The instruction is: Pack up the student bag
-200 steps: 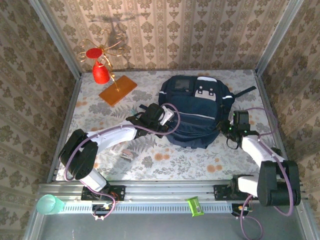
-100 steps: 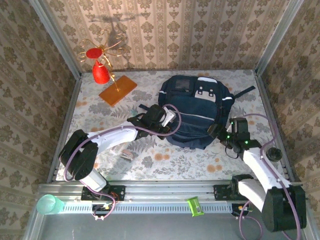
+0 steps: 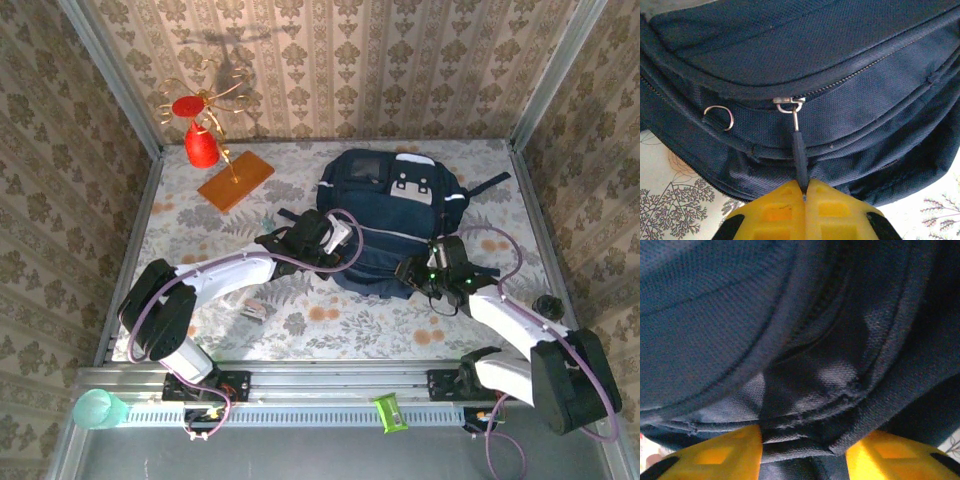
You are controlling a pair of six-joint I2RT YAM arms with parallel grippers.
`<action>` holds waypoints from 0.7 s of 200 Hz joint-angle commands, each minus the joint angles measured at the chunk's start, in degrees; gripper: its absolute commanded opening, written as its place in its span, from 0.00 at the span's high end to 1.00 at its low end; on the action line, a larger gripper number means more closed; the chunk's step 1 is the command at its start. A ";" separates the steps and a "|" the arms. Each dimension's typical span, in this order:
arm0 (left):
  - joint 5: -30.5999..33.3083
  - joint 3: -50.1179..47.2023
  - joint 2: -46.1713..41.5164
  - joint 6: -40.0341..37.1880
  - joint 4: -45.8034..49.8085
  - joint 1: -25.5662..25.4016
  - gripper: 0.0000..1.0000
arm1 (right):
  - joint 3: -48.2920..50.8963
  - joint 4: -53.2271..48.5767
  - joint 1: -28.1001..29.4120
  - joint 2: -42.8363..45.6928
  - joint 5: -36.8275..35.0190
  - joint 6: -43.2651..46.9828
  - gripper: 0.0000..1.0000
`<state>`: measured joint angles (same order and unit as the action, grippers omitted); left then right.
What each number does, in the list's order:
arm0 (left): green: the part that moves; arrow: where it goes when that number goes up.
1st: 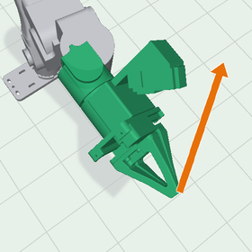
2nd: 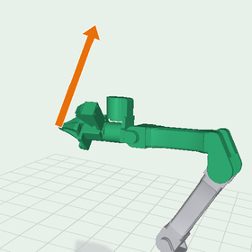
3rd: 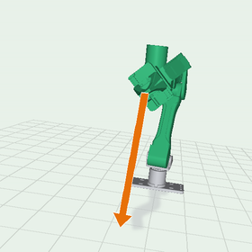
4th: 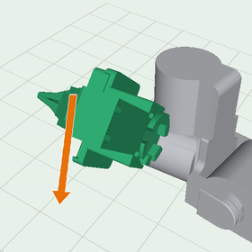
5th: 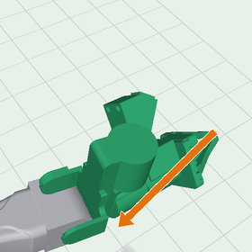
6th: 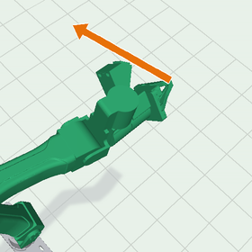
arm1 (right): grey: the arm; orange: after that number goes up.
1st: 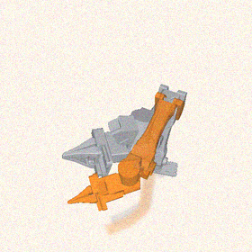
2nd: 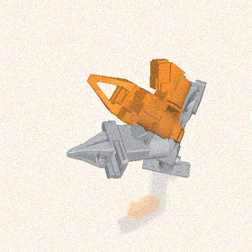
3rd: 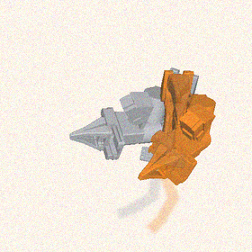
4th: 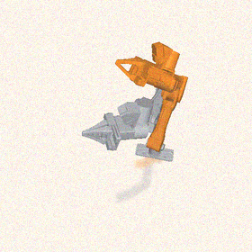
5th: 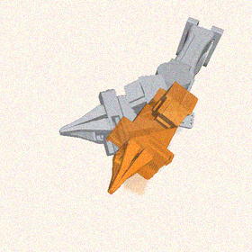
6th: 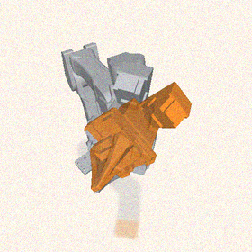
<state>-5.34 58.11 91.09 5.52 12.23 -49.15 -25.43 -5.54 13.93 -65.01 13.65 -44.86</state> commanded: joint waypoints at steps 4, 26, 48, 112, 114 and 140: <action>0.59 0.61 -1.51 -1.27 3.14 -0.15 1.00 | 0.12 0.37 -4.84 -1.01 -1.28 2.91 0.80; 0.47 -0.71 -3.22 -1.47 3.47 0.10 1.00 | 0.12 -2.03 -10.37 0.11 0.18 5.79 0.91; -1.22 -2.07 -5.28 -1.42 4.03 -0.04 1.00 | -1.62 -5.12 -14.29 1.20 -0.61 8.89 0.95; -5.30 -2.98 -5.87 0.55 0.61 -1.91 1.00 | -10.92 -6.09 -19.52 -5.86 -0.91 11.18 0.91; -5.16 -2.86 -5.74 0.48 0.56 -1.85 1.00 | -11.10 -6.20 -19.44 -5.90 -0.84 11.19 0.91; -5.88 -1.66 -4.32 1.29 -2.13 -2.51 0.77 | -10.60 -7.07 -18.68 -4.47 -1.28 11.94 0.90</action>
<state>-9.52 54.92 85.23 5.39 13.08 -51.03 -34.87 -12.27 -5.34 -70.57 13.67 -34.44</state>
